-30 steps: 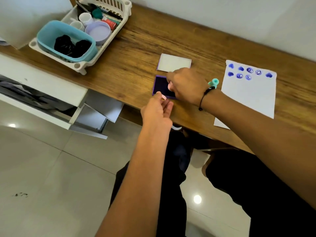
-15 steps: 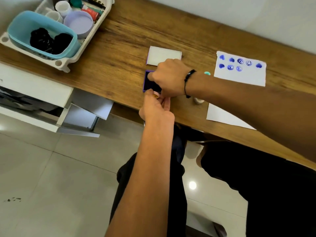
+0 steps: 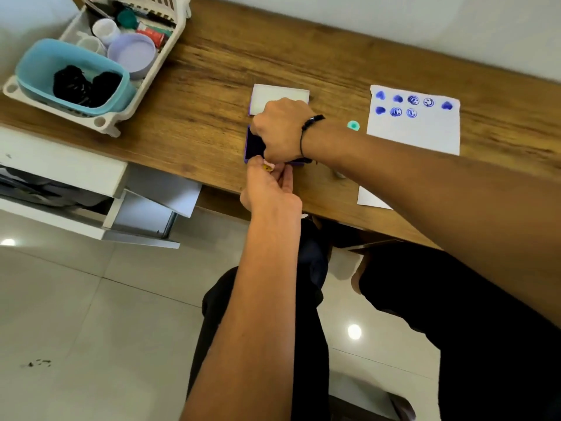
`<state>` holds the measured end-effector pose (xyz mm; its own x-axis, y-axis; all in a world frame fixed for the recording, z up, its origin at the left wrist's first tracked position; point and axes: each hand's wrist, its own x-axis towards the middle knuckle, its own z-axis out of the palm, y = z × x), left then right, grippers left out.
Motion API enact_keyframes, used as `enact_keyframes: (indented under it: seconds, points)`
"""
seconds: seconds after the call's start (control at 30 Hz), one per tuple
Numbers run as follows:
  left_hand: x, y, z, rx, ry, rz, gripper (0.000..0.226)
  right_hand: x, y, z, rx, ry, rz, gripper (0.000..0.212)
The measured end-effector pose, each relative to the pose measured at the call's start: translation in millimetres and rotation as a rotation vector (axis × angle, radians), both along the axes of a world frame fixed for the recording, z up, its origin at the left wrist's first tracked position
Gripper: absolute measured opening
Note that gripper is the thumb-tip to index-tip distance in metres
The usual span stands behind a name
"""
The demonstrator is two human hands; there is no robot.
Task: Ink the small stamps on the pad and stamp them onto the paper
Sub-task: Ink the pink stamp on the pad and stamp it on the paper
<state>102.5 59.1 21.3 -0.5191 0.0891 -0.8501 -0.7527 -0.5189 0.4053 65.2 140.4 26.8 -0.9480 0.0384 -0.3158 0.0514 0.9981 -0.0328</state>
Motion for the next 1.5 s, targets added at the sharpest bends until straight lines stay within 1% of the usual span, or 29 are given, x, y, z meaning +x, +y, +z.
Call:
enact_keyframes:
  seconds: [0.07,0.1,0.13,0.17,0.23,0.3,0.37,0.43,0.5,0.53,0.57,0.63,0.67,0.73,0.77,0.83,0.97,1.03,1.17,1.3,1.5]
  points:
    - [4.1,0.4,2.7,-0.026,0.01,-0.008,0.028,-0.2,2.8,7.0,-0.025,-0.037,-0.016,0.022]
    - [6.9,0.6,3.1,-0.052,0.015,-0.011,0.023,1.9,6.2,11.3,-0.047,-0.026,-0.033,0.015]
    - [8.6,-0.2,2.8,-0.087,0.027,-0.006,0.017,6.1,9.6,17.3,-0.08,0.027,-0.063,0.009]
    - [10.7,-0.5,3.1,-0.12,0.053,0.005,0.014,13.6,14.4,23.9,-0.116,0.117,-0.119,0.008]
    - [15.1,6.5,8.5,-0.188,0.158,0.039,0.017,37.8,32.9,37.5,-0.174,0.343,-0.27,0.016]
    - [22.2,19.5,17.2,-0.226,0.36,0.004,0.017,67.6,60.6,49.8,-0.238,0.501,-0.42,0.019]
    - [36.3,34.9,24.4,-0.175,0.599,-0.157,0.014,98.8,92.5,55.1,-0.287,0.554,-0.572,0.017]
    - [57.8,53.8,22.3,-0.085,0.735,-0.382,0.013,127.2,124.0,52.5,-0.323,0.571,-0.722,0.012]
    - [79.3,76.8,14.9,-0.01,0.75,-0.598,0.008,145.9,146.6,42.1,-0.367,0.576,-0.823,0.009]
    - [88.3,91.5,10.1,-0.002,0.742,-0.688,0.009,151.9,155.7,34.6,-0.389,0.565,-0.853,0.012]
    - [95.0,106.4,5.4,-0.038,0.747,-0.778,0.011,156.5,164.0,26.0,-0.412,0.554,-0.87,0.013]
    - [102.3,131.0,-2.6,-0.125,0.77,-0.905,0.016,161.7,176.5,9.1,-0.447,0.548,-0.876,0.011]
    - [102.9,138.8,-5.1,-0.135,0.778,-0.919,0.017,162.3,180.3,2.6,-0.462,0.547,-0.869,0.012]
    - [100.6,148.9,-11.5,-0.144,0.775,-0.883,0.014,161.1,188.3,-11.2,-0.471,0.54,-0.831,0.013]
    - [99.1,151.3,-14.9,-0.16,0.763,-0.857,0.012,159.9,191.4,-18.0,-0.446,0.529,-0.798,0.01]
    - [97.7,153.4,-22.1,-0.195,0.72,-0.841,0.01,157.1,195.5,-28.3,-0.373,0.514,-0.738,0.012]
    - [98.1,155.9,-30.9,-0.21,0.592,-0.802,0.013,154.8,202.4,-38.6,-0.26,0.521,-0.639,0.019]
    - [96.6,156.2,-31.9,-0.201,0.561,-0.787,0.016,154.7,203.7,-40.9,-0.223,0.515,-0.6,0.02]
    - [96.4,155.3,-34.6,-0.193,0.56,-0.794,0.015,153.4,204.9,-43.2,-0.192,0.515,-0.572,0.018]
    - [95.9,153.6,-36.0,-0.195,0.565,-0.803,0.014,149.7,204.0,-45.2,-0.132,0.443,-0.562,0.019]
    - [98.1,155.0,-35.0,-0.201,0.541,-0.81,0.013,149.6,206.3,-41.0,-0.061,0.378,-0.47,0.018]
